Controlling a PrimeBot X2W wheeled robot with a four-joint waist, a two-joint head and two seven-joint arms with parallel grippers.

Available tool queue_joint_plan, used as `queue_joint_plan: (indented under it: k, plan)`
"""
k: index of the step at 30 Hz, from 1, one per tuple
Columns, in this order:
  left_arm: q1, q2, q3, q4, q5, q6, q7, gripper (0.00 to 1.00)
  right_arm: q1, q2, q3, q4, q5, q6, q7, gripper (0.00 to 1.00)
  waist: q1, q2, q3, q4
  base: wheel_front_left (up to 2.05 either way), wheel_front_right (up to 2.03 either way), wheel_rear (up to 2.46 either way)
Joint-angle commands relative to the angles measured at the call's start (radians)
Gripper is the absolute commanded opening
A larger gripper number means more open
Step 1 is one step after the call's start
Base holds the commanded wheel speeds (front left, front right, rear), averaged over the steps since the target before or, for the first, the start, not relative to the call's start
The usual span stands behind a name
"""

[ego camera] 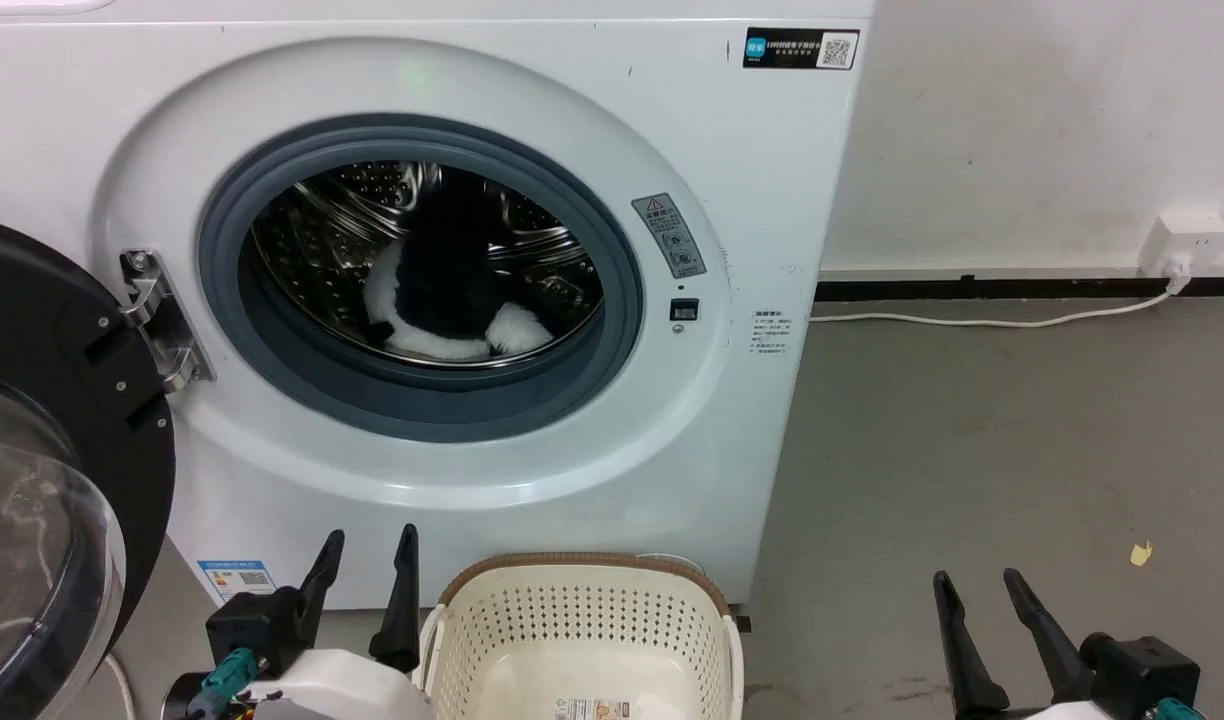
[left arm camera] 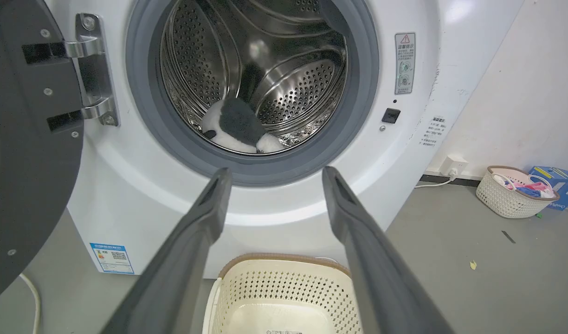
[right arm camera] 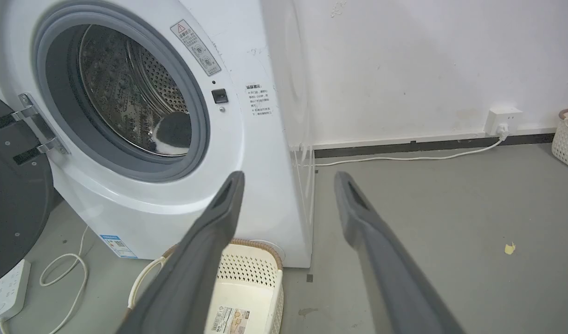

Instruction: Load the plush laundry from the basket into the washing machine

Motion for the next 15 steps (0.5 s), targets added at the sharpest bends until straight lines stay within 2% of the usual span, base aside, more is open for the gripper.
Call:
queue_joint_plan:
  k: [1, 13, 14, 15]
  plan:
    - [0.012, 0.0, 0.003, -0.004, -0.003, 0.005, -0.004, 1.0, 0.006, 0.003, 0.002, -0.005, 0.007, -0.001, 0.002, 1.0, 0.0, 0.0, 0.0, 0.0, 0.0, 0.0, 0.0]
    - [0.007, 0.001, 0.003, -0.008, -0.002, 0.017, -0.007, 1.0, 0.003, 0.003, 0.001, -0.004, 0.012, -0.001, 0.006, 1.0, 0.0, 0.0, 0.0, -0.002, 0.0, 0.0, 0.0]
    - [0.0, -0.001, 0.0, -0.006, 0.0, 0.013, -0.001, 0.0, 0.0, 0.0, 0.0, 0.0, 0.007, 0.0, 0.004, 0.0, 0.0, 0.0, 0.0, -0.002, 0.0, 0.0, 0.0]
    - [0.0, -0.001, 0.0, -0.005, 0.0, 0.013, -0.001, 0.0, 0.0, 0.0, 0.0, 0.0, 0.007, 0.0, 0.005, 0.0, 0.0, 0.0, 0.0, -0.002, 0.0, 0.0, 0.0]
